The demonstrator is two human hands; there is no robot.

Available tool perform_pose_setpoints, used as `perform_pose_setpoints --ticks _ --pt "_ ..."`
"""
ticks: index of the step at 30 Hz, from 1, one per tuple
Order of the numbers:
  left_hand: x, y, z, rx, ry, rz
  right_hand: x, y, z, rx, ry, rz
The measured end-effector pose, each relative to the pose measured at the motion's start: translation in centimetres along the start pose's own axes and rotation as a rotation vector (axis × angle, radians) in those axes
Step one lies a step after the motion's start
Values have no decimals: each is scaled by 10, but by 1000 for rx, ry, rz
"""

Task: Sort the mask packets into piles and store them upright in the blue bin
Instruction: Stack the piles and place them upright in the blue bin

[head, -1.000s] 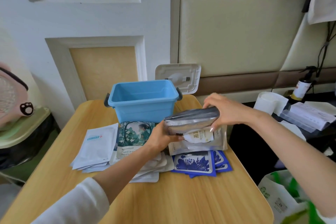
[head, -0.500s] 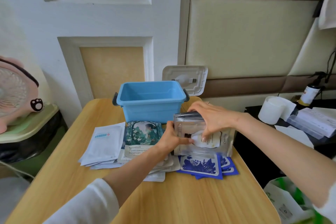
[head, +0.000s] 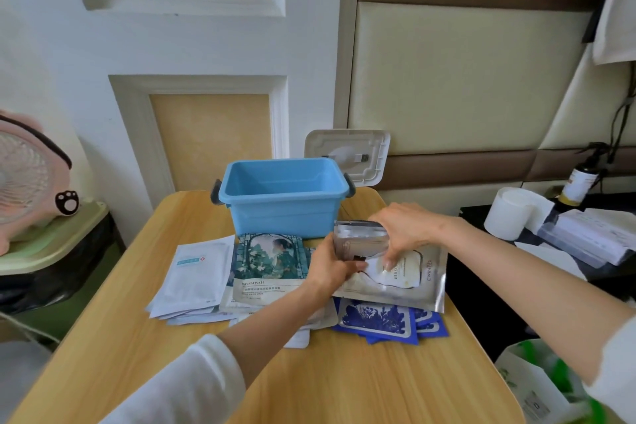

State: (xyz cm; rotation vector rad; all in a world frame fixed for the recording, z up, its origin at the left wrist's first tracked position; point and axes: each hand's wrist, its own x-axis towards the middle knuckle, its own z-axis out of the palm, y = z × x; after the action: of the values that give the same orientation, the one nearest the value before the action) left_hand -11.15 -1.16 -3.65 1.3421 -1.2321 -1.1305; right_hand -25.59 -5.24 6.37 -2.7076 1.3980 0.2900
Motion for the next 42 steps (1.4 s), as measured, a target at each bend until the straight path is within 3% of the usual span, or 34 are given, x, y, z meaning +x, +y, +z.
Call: perform_pose_setpoints --ticks 5,9,12,13,15,17,19,23,25,28,31,33,37,38,39,40,42 --pt "-7 35 -15 142 90 200 -7 2 -10 264 173 1" --pt "7 92 -54 152 116 435 5 -7 -56 338 503 16" --pt "34 105 -106 242 173 403 29 -14 -95 223 767 31" --pt "43 98 -123 385 225 338 41 -16 -104 126 854 58" --pt "53 75 -151 948 226 190 68 -28 -114 -81 1000 66" --pt "56 50 -163 1407 127 213 91 -49 -114 -249 1093 -142" --pt "56 37 -164 1468 132 371 116 -67 -101 -422 1018 -338" --pt "51 31 -165 1387 189 494 144 -84 -62 -542 517 -303" --pt "46 23 -169 1190 212 570 151 -84 -47 -350 396 -219" --pt "40 14 -170 846 297 568 160 -81 -30 -82 71 -157" --pt "43 18 -168 805 310 580 154 -83 -29 471 -292 -128" --pt "50 21 -172 945 230 558 145 -85 -32 728 -184 -119" --pt "67 29 -171 1131 190 456 114 -90 -15 758 823 -79" --pt "71 31 -168 1143 208 450 102 -89 -6 737 919 -54" --pt "74 32 -165 1163 223 431 90 -87 2 735 900 -20" --pt "77 33 -163 1191 231 402 81 -84 11 781 779 36" --pt "76 33 -160 1226 251 380 71 -75 31 996 342 212"
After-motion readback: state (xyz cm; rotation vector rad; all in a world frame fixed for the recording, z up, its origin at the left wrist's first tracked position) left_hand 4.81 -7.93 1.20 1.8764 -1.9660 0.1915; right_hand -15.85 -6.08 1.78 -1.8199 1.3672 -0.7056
